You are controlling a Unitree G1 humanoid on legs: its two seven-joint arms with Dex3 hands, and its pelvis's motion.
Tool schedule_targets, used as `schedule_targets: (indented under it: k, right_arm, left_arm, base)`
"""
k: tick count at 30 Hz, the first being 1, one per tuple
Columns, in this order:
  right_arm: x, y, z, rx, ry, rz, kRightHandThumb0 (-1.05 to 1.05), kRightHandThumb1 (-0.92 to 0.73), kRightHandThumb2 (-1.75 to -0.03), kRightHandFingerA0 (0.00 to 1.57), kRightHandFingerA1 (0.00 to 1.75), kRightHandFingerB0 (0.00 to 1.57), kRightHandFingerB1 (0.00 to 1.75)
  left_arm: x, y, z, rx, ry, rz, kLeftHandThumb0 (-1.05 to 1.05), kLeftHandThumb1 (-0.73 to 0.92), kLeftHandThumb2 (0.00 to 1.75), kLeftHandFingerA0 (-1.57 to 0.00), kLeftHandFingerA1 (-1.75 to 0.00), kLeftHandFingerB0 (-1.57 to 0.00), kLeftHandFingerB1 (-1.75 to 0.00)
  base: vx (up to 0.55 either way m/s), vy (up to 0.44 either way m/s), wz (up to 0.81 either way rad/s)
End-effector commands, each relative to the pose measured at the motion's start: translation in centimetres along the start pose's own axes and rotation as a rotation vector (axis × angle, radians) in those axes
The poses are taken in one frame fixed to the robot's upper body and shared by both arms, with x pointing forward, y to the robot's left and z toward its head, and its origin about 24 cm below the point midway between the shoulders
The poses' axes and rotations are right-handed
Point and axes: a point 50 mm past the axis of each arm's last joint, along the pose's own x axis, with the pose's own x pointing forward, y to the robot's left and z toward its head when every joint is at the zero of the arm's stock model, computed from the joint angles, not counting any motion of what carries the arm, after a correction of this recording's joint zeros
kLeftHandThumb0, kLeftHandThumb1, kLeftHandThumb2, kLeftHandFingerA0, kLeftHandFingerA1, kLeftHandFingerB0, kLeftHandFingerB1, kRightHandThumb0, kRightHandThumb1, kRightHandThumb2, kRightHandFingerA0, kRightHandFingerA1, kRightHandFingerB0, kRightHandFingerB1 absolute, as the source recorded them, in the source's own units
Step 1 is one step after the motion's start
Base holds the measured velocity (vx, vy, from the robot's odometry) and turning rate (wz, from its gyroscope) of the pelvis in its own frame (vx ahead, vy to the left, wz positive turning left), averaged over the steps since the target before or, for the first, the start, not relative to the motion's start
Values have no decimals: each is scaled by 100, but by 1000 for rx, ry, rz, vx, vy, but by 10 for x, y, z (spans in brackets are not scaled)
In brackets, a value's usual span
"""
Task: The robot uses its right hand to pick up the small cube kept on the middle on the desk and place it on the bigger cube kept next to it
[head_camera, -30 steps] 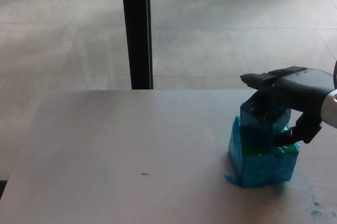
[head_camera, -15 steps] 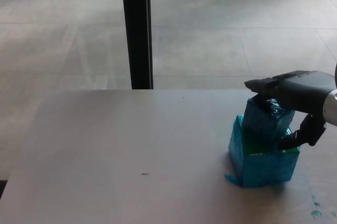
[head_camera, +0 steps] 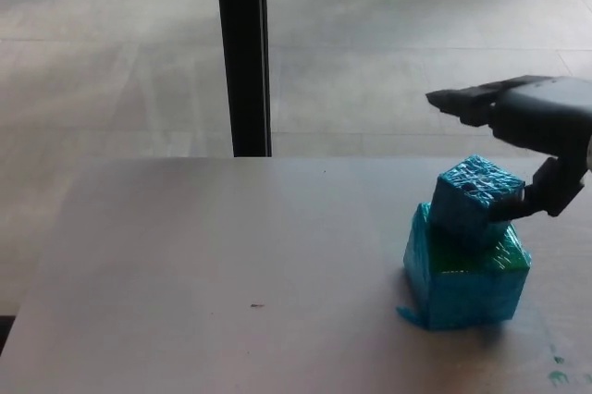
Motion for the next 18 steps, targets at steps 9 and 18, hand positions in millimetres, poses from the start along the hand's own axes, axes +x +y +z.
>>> schedule_targets:
  k: [9,18]
  right_arm:
    - [-74,-36,-81,215,159,-148,-90,-50,-83,0,1,0,2]
    - [-150,2,-137,375,402,-347,-65,-69,-61,0,0,0,10]
  left_arm:
    - [-3,5,-2,40,11,8,-72,73,62,-42,-59,-51,-48]
    - [-5,8,-3,10,4,6,-73,70,61,-43,-65,-53,-53]
  base:
    - [0,0,0]
    - [0,0,0]
